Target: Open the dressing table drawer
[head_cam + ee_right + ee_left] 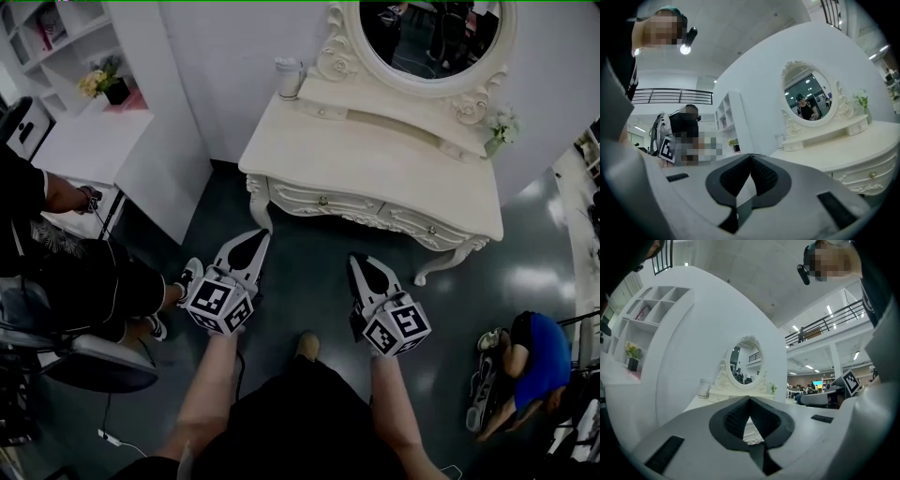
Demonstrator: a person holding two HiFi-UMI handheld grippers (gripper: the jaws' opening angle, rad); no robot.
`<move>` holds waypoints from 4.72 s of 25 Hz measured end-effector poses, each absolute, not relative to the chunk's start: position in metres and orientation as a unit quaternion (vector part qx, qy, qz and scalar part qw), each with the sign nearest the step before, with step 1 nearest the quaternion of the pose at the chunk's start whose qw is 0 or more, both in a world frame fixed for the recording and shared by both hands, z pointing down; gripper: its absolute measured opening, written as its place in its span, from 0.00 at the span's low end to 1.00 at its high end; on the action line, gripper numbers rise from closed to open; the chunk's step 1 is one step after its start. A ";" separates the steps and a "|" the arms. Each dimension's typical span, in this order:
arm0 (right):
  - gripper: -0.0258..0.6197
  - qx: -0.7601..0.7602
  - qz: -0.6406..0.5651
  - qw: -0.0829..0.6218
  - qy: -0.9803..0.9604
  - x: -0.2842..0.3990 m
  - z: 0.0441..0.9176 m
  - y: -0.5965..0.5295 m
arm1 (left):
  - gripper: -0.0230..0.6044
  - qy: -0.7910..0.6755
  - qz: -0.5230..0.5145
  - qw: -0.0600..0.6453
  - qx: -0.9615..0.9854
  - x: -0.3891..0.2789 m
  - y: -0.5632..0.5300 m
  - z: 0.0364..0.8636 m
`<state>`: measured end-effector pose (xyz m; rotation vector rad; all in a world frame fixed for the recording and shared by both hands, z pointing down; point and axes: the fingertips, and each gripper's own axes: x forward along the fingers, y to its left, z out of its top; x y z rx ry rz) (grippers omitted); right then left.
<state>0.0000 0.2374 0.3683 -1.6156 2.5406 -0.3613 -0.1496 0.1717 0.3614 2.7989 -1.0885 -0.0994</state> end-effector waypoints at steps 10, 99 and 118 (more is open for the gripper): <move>0.05 -0.521 -0.120 0.054 0.844 0.033 0.371 0.182 | 0.06 -0.371 -0.026 0.071 0.926 -0.115 0.120 0.366; 0.05 -0.485 -0.206 -0.005 0.850 0.104 0.466 -0.236 | 0.06 -0.333 0.062 0.134 0.931 0.033 -0.277 0.468; 0.05 -0.493 -0.231 -0.047 0.837 0.109 0.508 -0.299 | 0.22 -0.360 0.137 0.202 0.901 0.068 -0.334 0.523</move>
